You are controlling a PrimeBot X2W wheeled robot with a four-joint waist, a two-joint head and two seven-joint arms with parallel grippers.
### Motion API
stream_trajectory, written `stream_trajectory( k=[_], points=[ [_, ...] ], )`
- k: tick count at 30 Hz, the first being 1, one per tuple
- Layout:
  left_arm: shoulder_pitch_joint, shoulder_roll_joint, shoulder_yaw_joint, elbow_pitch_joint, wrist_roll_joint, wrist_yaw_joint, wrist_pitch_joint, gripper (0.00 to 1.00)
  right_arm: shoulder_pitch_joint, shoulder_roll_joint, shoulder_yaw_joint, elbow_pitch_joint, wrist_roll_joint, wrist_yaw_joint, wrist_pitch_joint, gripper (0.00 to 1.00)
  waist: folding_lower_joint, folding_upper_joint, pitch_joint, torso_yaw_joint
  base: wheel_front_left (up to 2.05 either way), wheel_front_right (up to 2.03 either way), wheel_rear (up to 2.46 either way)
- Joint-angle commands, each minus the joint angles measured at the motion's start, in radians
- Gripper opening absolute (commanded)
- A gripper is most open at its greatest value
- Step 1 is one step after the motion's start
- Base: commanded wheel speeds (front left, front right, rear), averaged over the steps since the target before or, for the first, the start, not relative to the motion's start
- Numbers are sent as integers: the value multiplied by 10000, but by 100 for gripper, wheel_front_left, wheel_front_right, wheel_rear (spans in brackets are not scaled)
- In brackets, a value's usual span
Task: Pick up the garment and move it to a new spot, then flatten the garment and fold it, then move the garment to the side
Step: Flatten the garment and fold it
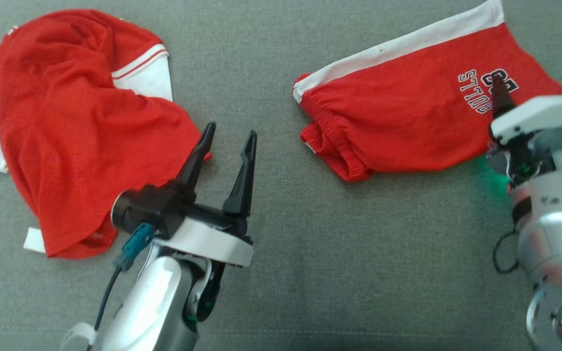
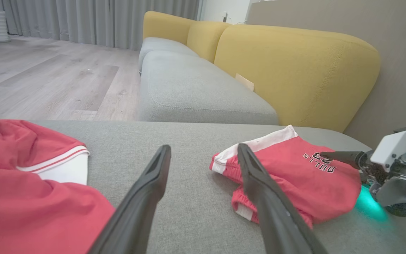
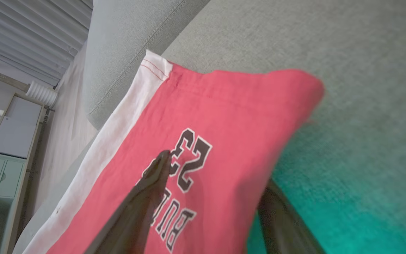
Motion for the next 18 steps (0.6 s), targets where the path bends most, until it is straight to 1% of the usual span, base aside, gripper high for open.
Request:
stream_trajectory(
  k=[1, 7, 8, 9, 10, 14, 18],
  points=[
    [-452, 21, 167, -413, -54, 115, -51, 100, -269, 126, 36, 315, -222, -9, 12, 100, 0, 0, 138, 30, 0, 0, 0],
    [-583, 20, 19, -441, -19, 188, -51, 100, -971, 117, -475, 1179, -908, -9, -50, 100, 0, 0, 347, 75, 0, 0, 0],
    [-589, 20, 50, -441, -2, 194, -51, 100, -1021, 123, -539, 1228, -987, -9, -4, 75, 0, 0, 366, 78, 0, 0, 0],
    [-591, 20, 87, -442, 15, 191, -51, 100, -1066, 136, -583, 1264, -1058, -9, 50, 33, 0, 0, 383, 74, 0, 0, 0],
    [-590, 20, 130, -441, 33, 186, -51, 100, -1100, 153, -611, 1290, -1124, -9, 91, 0, 0, 0, 395, 63, 0, 0, 0],
    [-550, 20, 313, -399, 90, 164, -51, 100, -1146, 230, -764, 1338, -1216, -9, -74, 0, 0, 0, 352, -56, 0, 0, 0],
    [-471, 20, 390, -358, 90, 171, -51, 100, -1084, 284, -844, 1339, -1203, -9, -733, 0, 0, 0, 178, -259, 0, 0, 0]
  ],
)
